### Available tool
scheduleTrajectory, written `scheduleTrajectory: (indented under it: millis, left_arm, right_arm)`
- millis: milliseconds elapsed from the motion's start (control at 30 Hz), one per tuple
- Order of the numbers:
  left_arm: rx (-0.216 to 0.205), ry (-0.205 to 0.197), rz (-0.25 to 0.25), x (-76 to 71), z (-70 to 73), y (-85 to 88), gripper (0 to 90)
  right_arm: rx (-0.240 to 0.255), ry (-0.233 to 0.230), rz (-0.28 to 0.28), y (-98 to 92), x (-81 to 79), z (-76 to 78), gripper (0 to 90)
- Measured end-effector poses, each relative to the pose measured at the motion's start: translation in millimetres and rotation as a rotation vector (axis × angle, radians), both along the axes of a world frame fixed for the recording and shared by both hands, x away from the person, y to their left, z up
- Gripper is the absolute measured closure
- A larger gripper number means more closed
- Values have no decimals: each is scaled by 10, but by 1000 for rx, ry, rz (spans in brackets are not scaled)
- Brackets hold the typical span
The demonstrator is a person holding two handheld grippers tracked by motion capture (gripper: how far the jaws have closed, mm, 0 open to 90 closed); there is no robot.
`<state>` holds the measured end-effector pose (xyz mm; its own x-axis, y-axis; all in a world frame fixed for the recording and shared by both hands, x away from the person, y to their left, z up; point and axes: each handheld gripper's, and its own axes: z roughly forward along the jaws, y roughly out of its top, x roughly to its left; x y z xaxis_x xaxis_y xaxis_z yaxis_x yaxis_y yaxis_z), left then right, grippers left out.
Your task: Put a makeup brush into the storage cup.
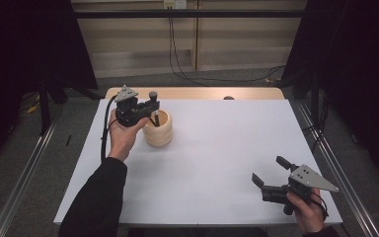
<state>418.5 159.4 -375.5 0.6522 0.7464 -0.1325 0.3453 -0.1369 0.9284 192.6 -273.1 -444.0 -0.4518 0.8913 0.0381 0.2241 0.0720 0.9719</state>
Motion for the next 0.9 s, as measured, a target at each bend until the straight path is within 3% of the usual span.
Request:
scheduleTrajectory:
  millis: [500, 900]
  left_arm:
    - [5, 12, 8, 7, -108, -14, 766]
    - [0, -1, 38, 10, -109, -22, 498]
  right_arm:
    - [5, 5, -2, -2, 0, -1, 0]
    - [11, 4, -4, 0, 0, -1, 0]
